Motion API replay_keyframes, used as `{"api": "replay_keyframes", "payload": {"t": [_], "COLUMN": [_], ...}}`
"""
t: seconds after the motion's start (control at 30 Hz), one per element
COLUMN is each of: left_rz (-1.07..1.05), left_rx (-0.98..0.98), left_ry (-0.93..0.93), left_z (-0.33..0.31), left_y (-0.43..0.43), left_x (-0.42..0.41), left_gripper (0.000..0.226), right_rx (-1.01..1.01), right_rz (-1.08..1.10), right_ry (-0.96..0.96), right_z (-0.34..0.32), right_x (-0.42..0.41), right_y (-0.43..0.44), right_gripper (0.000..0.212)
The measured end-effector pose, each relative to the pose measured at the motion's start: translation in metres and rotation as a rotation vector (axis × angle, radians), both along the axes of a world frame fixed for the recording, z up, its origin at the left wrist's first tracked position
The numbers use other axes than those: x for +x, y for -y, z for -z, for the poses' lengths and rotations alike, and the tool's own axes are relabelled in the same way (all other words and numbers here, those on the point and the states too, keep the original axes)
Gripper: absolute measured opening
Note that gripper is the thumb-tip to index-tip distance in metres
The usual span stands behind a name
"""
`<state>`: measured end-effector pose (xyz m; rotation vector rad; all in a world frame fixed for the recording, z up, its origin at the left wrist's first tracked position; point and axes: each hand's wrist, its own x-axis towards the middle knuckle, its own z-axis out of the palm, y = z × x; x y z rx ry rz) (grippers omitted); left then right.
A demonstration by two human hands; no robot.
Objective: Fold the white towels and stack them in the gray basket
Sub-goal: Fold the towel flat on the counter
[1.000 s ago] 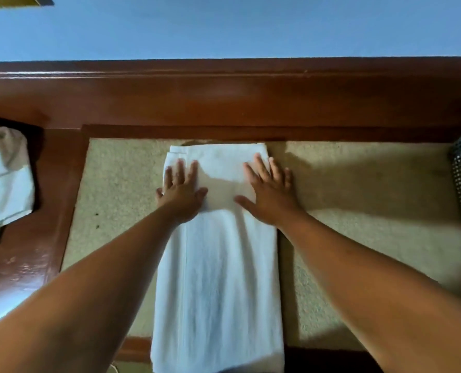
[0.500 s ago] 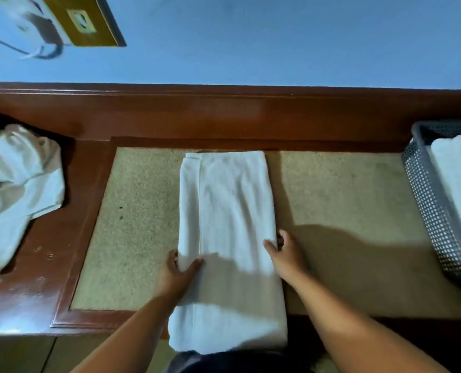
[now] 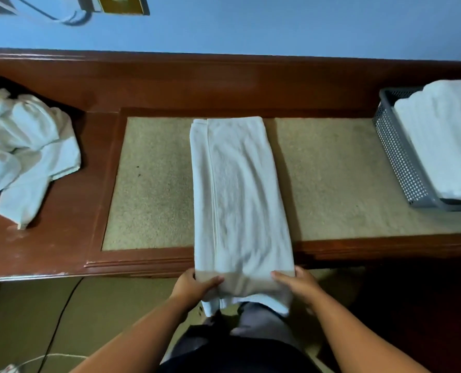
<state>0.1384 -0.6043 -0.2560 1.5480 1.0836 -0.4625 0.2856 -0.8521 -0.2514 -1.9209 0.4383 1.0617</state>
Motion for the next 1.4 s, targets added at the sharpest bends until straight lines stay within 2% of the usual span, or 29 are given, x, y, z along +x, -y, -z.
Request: {"api": "replay_keyframes", "payload": {"t": [0.1, 0.17, 0.23, 0.47, 0.53, 0.63, 0.77, 0.83, 1.03, 1.13, 1.27, 1.4], "left_rz": [-0.057, -0.106, -0.128, -0.154, -0.178, -0.221, -0.335, -0.376, -0.51, -0.57, -0.641, -0.672], "left_rx": [-0.125, -0.201, -0.234, -0.249, -0.219, -0.263, -0.305, -0.312, -0.311, -0.315, -0.347, -0.37], "left_ry": [-0.052, -0.058, -0.034, -0.126, -0.14, -0.122, -0.033, 0.022, 0.156, 0.151, 0.112, 0.12], "left_z": [0.014, 0.021, 0.027, 0.037, 0.042, 0.044, 0.017, -0.002, -0.04, -0.041, -0.038, -0.039], "left_y": [0.014, 0.024, 0.033, 0.061, 0.065, 0.069, 0.078, 0.085, 0.12, 0.143, 0.177, 0.192], "left_x": [-0.023, -0.035, -0.042, -0.052, -0.057, -0.069, -0.09, -0.101, -0.139, -0.162, -0.212, -0.236], "left_gripper": [0.07, 0.086, 0.091, 0.063, 0.056, 0.057, 0.037, 0.029, 0.032, 0.036, 0.037, 0.043], "right_rx": [0.003, -0.034, -0.044, -0.148, -0.137, -0.137, 0.032, 0.079, 0.067, 0.036, 0.011, 0.041], "right_rz": [-0.005, -0.036, -0.042, -0.195, -0.219, -0.205, -0.099, -0.125, -0.275, -0.299, -0.355, -0.321], "right_ry": [-0.106, -0.099, -0.087, -0.014, 0.016, 0.08, 0.074, 0.06, 0.084, 0.054, -0.001, -0.028], "right_z": [0.006, 0.013, 0.015, 0.021, 0.019, 0.004, -0.018, -0.03, -0.053, -0.055, -0.048, -0.048], "right_x": [-0.041, -0.067, -0.087, -0.099, -0.099, -0.106, -0.12, -0.122, -0.144, -0.166, -0.205, -0.226], "right_y": [0.017, 0.027, 0.034, 0.054, 0.057, 0.061, 0.078, 0.088, 0.115, 0.131, 0.164, 0.182], "right_gripper": [0.028, 0.03, 0.028, 0.035, 0.032, 0.022, 0.023, 0.019, 0.017, 0.013, 0.02, 0.022]}}
